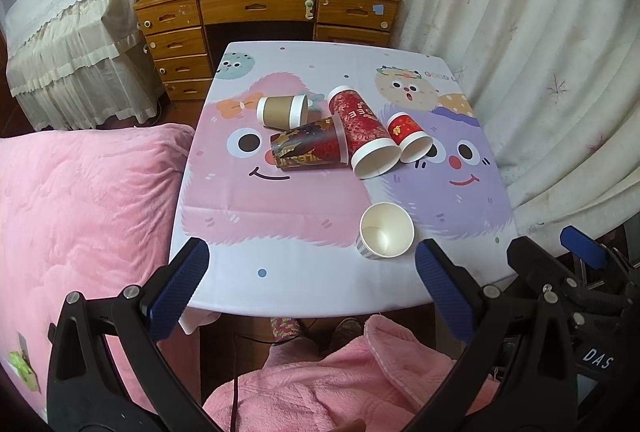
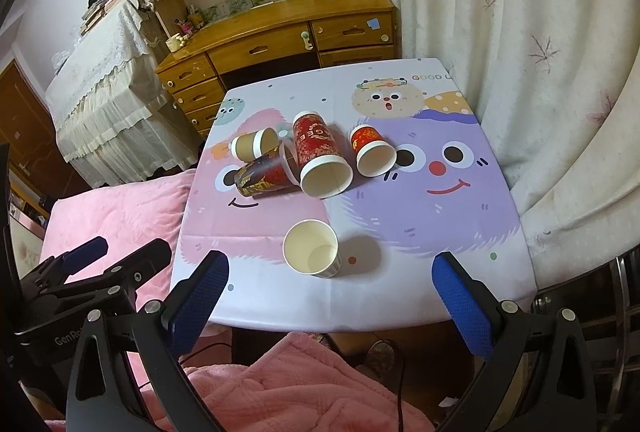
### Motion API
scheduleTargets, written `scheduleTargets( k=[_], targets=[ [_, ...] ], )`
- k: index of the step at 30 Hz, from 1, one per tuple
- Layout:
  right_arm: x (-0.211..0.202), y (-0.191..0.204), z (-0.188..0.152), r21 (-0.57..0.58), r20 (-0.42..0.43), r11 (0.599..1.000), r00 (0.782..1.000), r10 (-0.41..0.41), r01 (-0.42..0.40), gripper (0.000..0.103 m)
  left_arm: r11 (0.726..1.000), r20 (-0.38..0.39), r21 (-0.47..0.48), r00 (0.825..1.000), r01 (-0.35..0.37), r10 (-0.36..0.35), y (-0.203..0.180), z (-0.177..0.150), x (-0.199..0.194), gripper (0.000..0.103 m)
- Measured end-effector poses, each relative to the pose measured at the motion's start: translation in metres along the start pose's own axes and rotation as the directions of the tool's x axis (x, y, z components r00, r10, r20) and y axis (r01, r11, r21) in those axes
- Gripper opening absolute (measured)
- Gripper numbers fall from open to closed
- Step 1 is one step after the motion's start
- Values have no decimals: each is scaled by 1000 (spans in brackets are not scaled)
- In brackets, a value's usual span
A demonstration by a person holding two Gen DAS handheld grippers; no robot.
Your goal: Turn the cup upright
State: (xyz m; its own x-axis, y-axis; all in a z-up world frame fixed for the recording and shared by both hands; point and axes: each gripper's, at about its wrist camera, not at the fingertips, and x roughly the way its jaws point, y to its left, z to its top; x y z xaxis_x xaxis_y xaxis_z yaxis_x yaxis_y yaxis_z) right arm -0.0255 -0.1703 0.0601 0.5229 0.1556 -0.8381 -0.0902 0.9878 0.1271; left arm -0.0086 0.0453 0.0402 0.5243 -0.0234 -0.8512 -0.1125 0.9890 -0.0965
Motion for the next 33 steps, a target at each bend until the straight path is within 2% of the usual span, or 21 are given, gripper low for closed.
scheduleTargets(
  k=[33],
  targets=[
    [1,-5,1,12,-5,1000,1000,-3,3,103,1000,1,16,1000,1,-1,-4,2,-2,102]
  ],
)
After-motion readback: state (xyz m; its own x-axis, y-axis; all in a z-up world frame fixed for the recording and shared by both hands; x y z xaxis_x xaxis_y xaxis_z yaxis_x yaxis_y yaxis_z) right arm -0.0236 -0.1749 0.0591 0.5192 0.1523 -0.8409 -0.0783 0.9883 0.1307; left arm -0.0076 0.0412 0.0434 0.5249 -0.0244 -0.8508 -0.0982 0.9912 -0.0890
